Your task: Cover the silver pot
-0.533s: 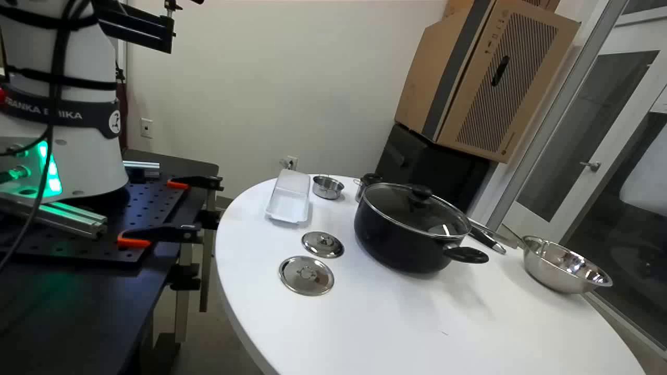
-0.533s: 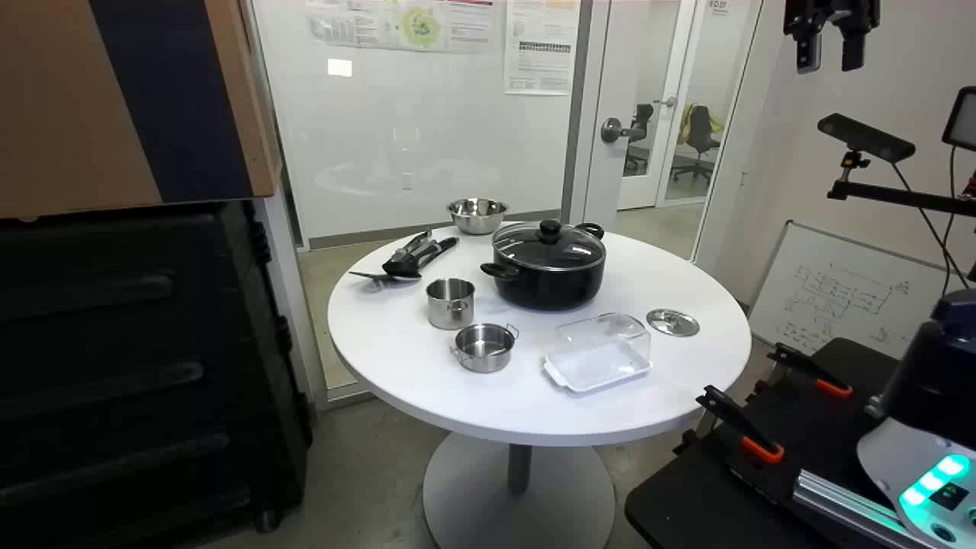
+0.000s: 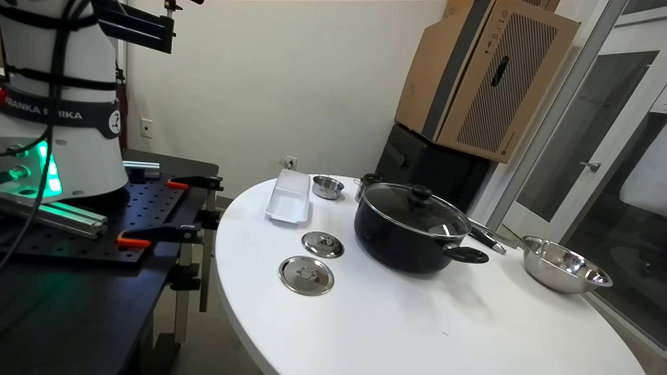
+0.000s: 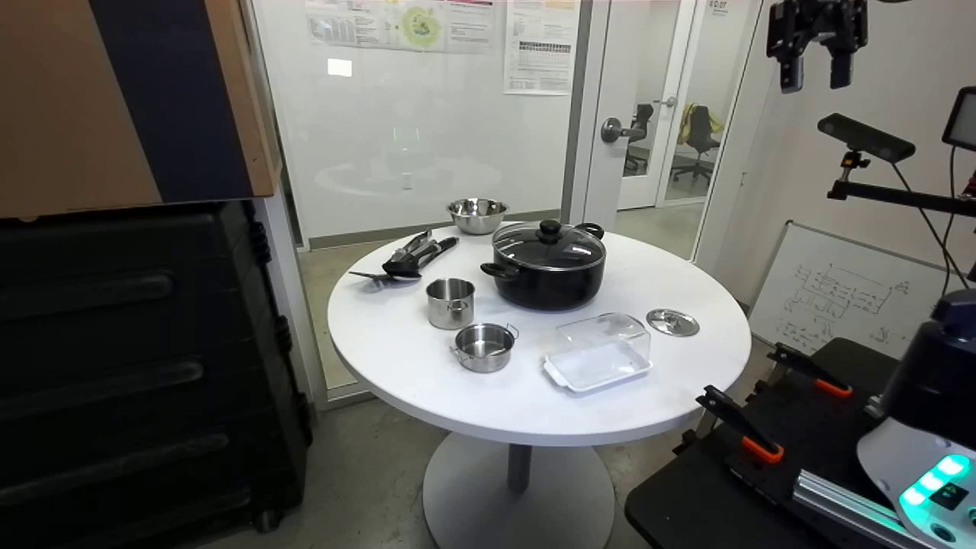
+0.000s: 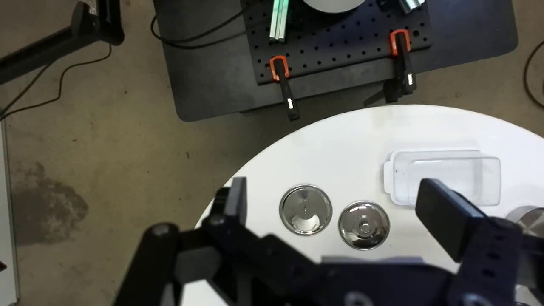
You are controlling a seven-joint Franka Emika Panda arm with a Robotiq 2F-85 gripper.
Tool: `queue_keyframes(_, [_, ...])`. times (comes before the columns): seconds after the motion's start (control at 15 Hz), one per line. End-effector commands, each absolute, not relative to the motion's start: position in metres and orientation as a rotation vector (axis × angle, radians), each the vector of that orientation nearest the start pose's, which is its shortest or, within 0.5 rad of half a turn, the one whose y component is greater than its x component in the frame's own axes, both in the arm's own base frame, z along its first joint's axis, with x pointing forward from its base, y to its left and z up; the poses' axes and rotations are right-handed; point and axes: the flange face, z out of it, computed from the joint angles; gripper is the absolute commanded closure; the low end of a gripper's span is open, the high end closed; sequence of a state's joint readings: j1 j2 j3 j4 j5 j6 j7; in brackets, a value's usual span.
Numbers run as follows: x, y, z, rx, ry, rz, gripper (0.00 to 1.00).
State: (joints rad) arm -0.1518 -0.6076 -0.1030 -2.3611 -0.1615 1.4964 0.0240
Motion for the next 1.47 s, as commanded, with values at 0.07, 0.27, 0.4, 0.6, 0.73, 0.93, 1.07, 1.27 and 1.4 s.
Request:
queue_keyframes(0.07, [0.349, -0.126, 0.479, -3.16, 0.531, 0.353, 0.0])
queue_keyframes(0.27, [0.368, -0.13, 0.445, -3.192, 0.592, 0.202, 0.0])
queue_keyframes(0.4, [0.378, -0.125, 0.42, -3.234, 0.574, 0.136, 0.0])
queue_keyframes(0.6, [0.387, -0.112, 0.384, -3.3, 0.541, 0.071, 0.0])
queue_keyframes(0.73, [0.392, -0.104, 0.367, -3.321, 0.547, 0.066, 0.0])
queue_keyframes(0.93, [0.396, -0.099, 0.358, -3.324, 0.585, 0.156, 0.0])
queue_keyframes(1.07, [0.392, -0.098, 0.357, -3.309, 0.556, 0.137, 0.0])
queue_keyframes(1.27, [0.394, -0.099, 0.355, -3.309, 0.559, 0.145, 0.0])
queue_keyframes(1.4, [0.394, -0.099, 0.355, -3.309, 0.559, 0.144, 0.0])
